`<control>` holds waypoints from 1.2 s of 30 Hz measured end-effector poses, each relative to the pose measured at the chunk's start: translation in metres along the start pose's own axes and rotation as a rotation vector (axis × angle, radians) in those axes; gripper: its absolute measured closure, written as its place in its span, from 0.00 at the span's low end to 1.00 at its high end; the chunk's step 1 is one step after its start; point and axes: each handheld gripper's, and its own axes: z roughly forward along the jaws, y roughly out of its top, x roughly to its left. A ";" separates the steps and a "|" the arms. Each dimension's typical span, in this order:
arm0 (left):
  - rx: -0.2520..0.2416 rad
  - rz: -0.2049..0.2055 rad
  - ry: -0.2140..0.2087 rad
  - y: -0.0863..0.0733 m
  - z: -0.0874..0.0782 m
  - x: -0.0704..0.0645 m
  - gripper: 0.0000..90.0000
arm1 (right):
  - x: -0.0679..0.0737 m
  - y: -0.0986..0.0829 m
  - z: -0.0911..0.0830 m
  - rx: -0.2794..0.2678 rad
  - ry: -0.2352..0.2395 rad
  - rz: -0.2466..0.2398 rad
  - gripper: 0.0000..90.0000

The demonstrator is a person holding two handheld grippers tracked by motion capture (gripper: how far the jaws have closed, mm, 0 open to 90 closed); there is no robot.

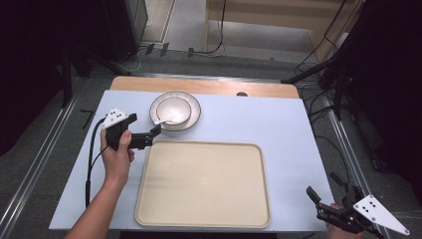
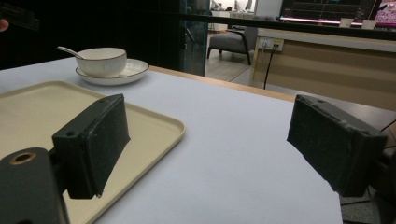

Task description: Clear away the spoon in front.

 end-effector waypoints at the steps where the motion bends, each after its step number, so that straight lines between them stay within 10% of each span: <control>1: 0.005 -0.001 0.010 0.001 0.002 0.001 0.00 | 0.001 0.000 0.000 -0.001 0.001 0.005 0.14; 15: 0.023 -0.039 0.035 0.015 0.026 0.012 0.00 | 0.000 0.000 0.002 0.001 0.005 -0.002 0.14; 28: 0.144 -0.119 0.091 0.006 0.049 0.017 0.21 | 0.000 -0.001 0.002 0.007 0.007 0.006 0.14; 36: 0.177 -0.196 0.046 -0.002 0.052 0.023 0.45 | 0.000 -0.001 0.002 0.004 0.006 0.002 0.14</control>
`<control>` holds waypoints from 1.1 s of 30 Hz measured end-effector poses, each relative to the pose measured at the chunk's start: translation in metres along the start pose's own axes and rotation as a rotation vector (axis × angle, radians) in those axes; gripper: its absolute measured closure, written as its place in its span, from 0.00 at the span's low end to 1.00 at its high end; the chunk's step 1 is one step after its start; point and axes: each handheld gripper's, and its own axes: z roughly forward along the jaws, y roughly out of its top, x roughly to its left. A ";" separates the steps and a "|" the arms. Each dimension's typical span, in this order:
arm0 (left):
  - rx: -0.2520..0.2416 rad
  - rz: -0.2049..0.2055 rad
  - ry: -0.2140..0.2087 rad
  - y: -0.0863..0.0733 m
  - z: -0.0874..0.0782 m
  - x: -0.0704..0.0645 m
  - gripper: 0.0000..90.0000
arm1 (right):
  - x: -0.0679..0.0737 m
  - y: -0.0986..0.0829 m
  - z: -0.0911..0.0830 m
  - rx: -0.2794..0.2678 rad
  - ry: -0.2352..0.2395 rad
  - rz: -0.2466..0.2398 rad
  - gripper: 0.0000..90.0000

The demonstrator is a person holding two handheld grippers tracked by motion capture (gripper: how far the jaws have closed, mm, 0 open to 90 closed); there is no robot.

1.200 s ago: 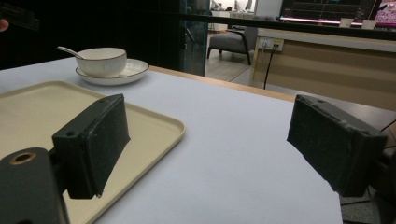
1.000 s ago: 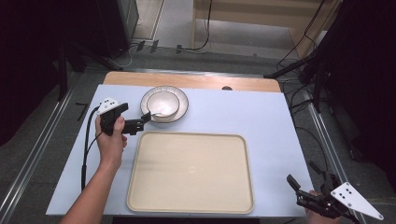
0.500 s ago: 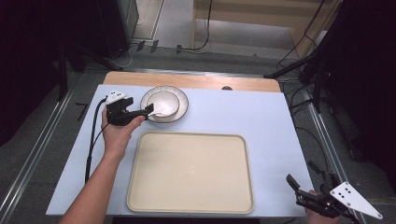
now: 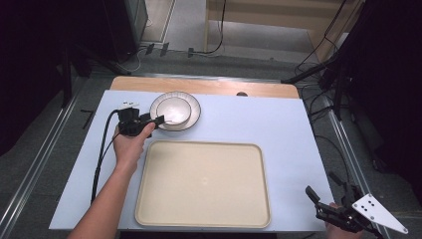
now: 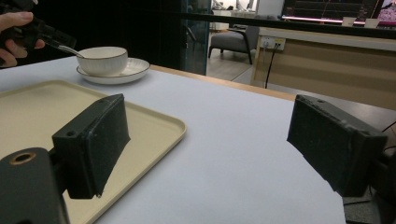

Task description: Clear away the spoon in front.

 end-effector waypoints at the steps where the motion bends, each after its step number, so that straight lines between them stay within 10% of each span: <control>1: 0.001 -0.005 -0.009 0.000 0.000 0.000 0.51 | 0.000 0.000 0.000 0.001 0.000 0.000 0.14; 8: 0.046 -0.084 -0.060 -0.001 0.003 0.006 0.61 | 0.000 0.000 0.000 0.000 0.001 -0.002 0.14; 19: 0.054 -0.106 -0.116 -0.002 0.005 0.007 0.84 | 0.000 0.000 0.000 0.000 0.001 0.001 0.14; 33: 0.062 -0.081 -0.120 -0.001 0.003 0.007 0.88 | -0.001 0.000 0.000 -0.003 0.001 0.002 0.14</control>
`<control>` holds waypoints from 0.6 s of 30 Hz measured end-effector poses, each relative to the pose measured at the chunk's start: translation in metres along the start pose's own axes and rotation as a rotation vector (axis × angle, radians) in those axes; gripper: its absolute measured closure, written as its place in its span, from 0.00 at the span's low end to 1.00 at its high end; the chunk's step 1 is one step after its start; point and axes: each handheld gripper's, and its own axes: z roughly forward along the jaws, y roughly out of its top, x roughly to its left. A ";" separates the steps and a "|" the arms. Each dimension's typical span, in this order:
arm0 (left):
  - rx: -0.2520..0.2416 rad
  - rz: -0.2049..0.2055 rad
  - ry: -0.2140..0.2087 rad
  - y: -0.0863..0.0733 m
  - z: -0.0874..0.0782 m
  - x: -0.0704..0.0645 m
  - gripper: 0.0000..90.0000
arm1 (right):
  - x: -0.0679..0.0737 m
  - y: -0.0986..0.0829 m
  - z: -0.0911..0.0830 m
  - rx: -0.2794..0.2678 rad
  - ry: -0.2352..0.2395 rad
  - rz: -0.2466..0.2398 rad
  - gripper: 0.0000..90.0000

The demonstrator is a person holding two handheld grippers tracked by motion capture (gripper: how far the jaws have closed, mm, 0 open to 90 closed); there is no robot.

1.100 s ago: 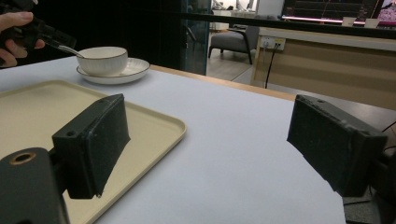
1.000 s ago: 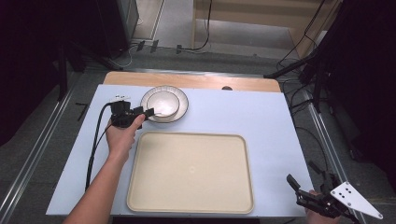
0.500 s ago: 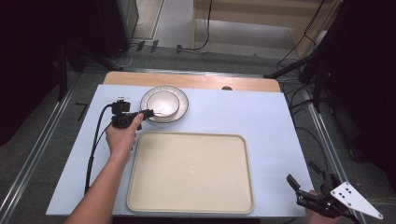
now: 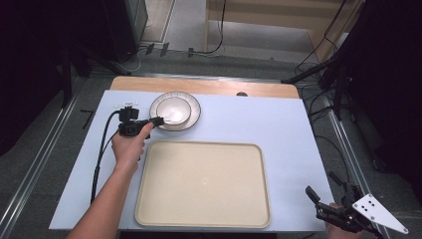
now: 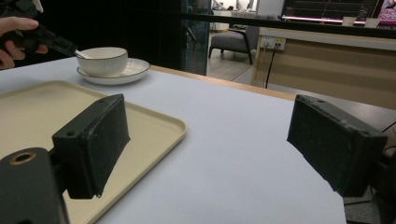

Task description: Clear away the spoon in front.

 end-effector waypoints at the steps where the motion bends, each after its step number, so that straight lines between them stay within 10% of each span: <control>1: 0.002 0.004 0.003 0.000 0.000 0.000 0.89 | 0.000 0.000 0.000 0.001 0.000 0.002 0.14; 18: -0.062 0.091 0.013 0.000 -0.011 -0.013 0.95 | 0.000 0.000 0.000 0.000 0.001 -0.002 0.14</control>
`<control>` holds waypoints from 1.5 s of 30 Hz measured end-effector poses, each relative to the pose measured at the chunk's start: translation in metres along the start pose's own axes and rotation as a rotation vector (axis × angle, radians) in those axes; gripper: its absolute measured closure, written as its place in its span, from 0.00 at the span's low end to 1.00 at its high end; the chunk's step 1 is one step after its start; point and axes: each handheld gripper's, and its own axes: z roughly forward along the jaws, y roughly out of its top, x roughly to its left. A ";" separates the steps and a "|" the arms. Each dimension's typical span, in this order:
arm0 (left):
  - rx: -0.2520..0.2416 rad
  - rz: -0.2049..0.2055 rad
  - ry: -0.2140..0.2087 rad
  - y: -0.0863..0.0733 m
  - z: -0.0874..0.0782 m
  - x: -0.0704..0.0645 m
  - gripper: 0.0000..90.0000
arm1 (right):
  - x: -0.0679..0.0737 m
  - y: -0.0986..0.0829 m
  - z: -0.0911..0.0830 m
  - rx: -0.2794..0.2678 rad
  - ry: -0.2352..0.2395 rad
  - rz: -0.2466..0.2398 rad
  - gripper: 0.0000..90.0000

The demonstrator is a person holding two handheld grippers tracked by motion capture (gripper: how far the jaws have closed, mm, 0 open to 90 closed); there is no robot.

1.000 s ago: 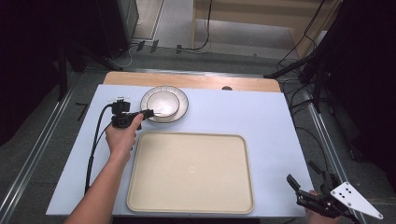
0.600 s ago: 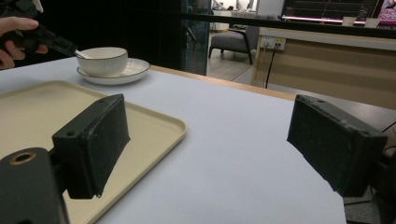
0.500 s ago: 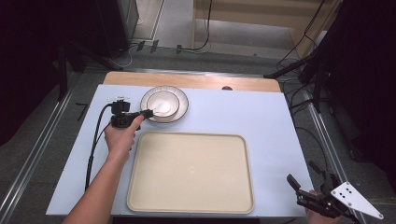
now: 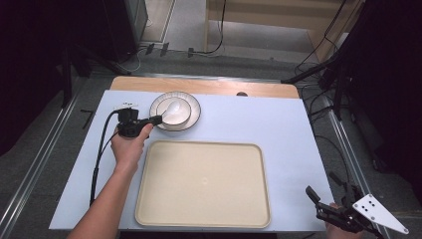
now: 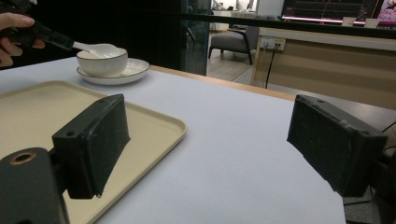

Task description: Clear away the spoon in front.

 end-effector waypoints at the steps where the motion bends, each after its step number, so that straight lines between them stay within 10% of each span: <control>1: -0.005 0.005 0.000 0.000 -0.002 -0.001 0.95 | 0.000 0.000 0.000 0.000 0.000 0.001 0.14; 24: -0.172 0.036 0.035 -0.031 -0.068 -0.021 0.95 | 0.002 0.001 0.000 -0.001 0.000 -0.004 0.14; 45: -0.216 0.047 0.068 -0.082 -0.106 -0.048 0.95 | 0.004 0.002 0.001 -0.004 0.005 -0.006 0.14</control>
